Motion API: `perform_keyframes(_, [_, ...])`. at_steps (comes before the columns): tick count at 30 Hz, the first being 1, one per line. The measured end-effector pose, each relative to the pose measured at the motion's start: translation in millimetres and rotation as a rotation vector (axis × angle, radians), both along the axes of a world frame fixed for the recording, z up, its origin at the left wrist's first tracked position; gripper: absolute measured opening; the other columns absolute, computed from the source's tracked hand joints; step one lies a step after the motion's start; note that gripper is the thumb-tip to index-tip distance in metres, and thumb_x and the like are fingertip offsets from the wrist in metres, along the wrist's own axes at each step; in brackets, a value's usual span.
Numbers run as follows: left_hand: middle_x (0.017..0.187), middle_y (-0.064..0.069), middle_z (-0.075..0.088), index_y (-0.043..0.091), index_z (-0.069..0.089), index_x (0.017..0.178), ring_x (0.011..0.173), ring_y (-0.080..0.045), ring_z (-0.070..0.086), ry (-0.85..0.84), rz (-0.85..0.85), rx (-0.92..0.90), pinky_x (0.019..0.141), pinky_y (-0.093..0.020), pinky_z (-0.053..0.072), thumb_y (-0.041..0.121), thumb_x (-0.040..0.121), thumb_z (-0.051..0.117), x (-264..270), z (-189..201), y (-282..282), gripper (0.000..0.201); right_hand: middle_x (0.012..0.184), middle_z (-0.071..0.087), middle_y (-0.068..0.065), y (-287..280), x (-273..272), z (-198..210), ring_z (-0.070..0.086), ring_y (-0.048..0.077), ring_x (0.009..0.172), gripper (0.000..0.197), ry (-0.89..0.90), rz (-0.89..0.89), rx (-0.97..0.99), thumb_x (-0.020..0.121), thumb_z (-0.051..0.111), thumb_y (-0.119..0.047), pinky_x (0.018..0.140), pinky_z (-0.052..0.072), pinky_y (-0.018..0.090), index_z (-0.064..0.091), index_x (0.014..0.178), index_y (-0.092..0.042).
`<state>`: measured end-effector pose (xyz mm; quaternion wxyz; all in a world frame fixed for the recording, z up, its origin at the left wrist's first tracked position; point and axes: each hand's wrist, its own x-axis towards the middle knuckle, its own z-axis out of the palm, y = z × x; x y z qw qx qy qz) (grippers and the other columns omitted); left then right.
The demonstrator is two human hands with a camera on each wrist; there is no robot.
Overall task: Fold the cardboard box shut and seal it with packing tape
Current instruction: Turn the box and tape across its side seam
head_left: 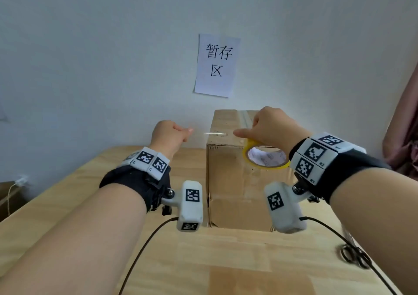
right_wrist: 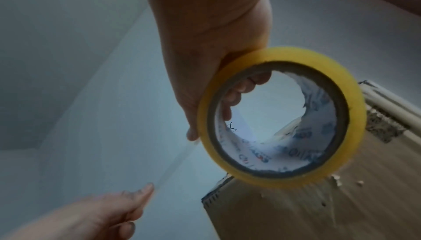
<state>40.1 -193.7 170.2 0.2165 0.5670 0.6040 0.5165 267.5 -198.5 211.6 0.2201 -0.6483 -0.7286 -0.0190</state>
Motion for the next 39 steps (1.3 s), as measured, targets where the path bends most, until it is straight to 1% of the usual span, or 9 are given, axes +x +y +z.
perform_keyframes(3, [0.081, -0.016, 0.066, 0.011, 0.057, 0.058, 0.071, -0.023, 0.055, -0.013, 0.007, -0.013, 0.085, -0.039, 0.05, 0.028, 0.085, 0.068, -3, -5, 9, 0.034, 0.068, 0.054, 0.002, 2, -9, 10, 0.049, 0.019, 0.059, 0.036, -0.086, -0.014, 0.081, 0.086, 0.057, -0.044, 0.05, 0.032, 0.025, 0.056, 0.074, -0.01])
perform_keyframes(5, [0.072, -0.013, 0.062, 0.011, 0.053, 0.053, 0.065, -0.02, 0.053, 0.026, -0.003, -0.019, 0.07, -0.029, 0.045, 0.033, 0.085, 0.068, -3, -6, 13, 0.042, 0.072, 0.054, 0.0, 1, -18, 19, 0.05, 0.018, 0.061, 0.03, -0.301, -0.03, 0.136, 0.089, 0.053, -0.041, 0.05, 0.03, 0.024, 0.057, 0.082, -0.012])
perform_keyframes(7, [0.05, -0.005, 0.043, 0.015, 0.036, 0.044, 0.052, -0.021, 0.045, 0.106, 0.006, -0.043, 0.057, -0.026, 0.034, 0.038, 0.084, 0.068, 0, -6, 17, 0.056, 0.069, 0.052, -0.001, 1, -29, 23, 0.047, 0.015, 0.058, 0.028, -0.51, -0.042, 0.152, 0.092, 0.051, -0.039, 0.048, 0.027, 0.024, 0.053, 0.079, -0.014])
perform_keyframes(9, [0.043, 0.001, 0.025, 0.017, 0.023, 0.045, 0.041, -0.018, 0.028, 0.185, 0.038, -0.077, 0.056, -0.027, 0.029, 0.041, 0.081, 0.07, 4, -9, 22, 0.064, 0.066, 0.049, -0.003, 5, -40, 18, 0.044, 0.014, 0.054, 0.03, -0.64, -0.056, 0.141, 0.094, 0.051, -0.032, 0.047, 0.028, 0.025, 0.046, 0.07, -0.015])
perform_keyframes(11, [0.042, 0.002, 0.022, 0.017, 0.022, 0.045, 0.039, -0.017, 0.022, 0.227, 0.053, -0.104, 0.058, -0.027, 0.029, 0.043, 0.081, 0.07, 5, -13, 28, 0.065, 0.065, 0.047, -0.003, 12, -48, 12, 0.041, 0.013, 0.053, 0.033, -0.708, -0.064, 0.117, 0.094, 0.053, -0.029, 0.049, 0.029, 0.026, 0.041, 0.066, -0.016])
perform_keyframes(17, [0.043, 0.003, 0.023, 0.017, 0.024, 0.046, 0.04, -0.016, 0.021, 0.292, 0.063, -0.069, 0.048, -0.025, 0.02, 0.041, 0.08, 0.071, 1, -24, 40, 0.063, 0.063, 0.043, -0.004, 25, -61, 5, 0.037, 0.013, 0.05, 0.037, -0.836, -0.082, 0.099, 0.094, 0.057, -0.029, 0.044, 0.02, 0.025, 0.039, 0.064, -0.014])
perform_keyframes(22, [0.053, 0.0, 0.035, 0.016, 0.033, 0.053, 0.049, -0.018, 0.034, 0.266, 0.065, -0.054, 0.051, -0.027, 0.028, 0.041, 0.081, 0.07, 0, -26, 46, 0.053, 0.062, 0.043, -0.004, 29, -67, 8, 0.039, 0.012, 0.051, 0.041, -0.878, -0.079, 0.113, 0.093, 0.059, -0.031, 0.048, 0.026, 0.024, 0.035, 0.065, -0.011])
perform_keyframes(28, [0.056, -0.002, 0.037, 0.016, 0.033, 0.053, 0.055, -0.02, 0.036, 0.246, 0.064, -0.059, 0.055, -0.028, 0.029, 0.039, 0.081, 0.07, -2, -34, 46, 0.052, 0.066, 0.036, -0.001, 28, -76, 5, 0.041, 0.014, 0.057, 0.039, -0.906, -0.051, 0.079, 0.095, 0.054, -0.029, 0.066, 0.038, 0.027, 0.035, 0.064, -0.011])
perform_keyframes(39, [0.055, -0.002, 0.035, 0.015, 0.035, 0.053, 0.051, -0.018, 0.032, 0.161, 0.021, -0.107, 0.049, -0.027, 0.026, 0.036, 0.079, 0.073, 0, -48, 44, 0.051, 0.067, 0.043, -0.004, 28, -83, 4, 0.039, 0.01, 0.055, 0.028, -0.953, -0.057, 0.042, 0.093, 0.052, -0.022, 0.062, 0.035, 0.026, 0.043, 0.067, -0.015])
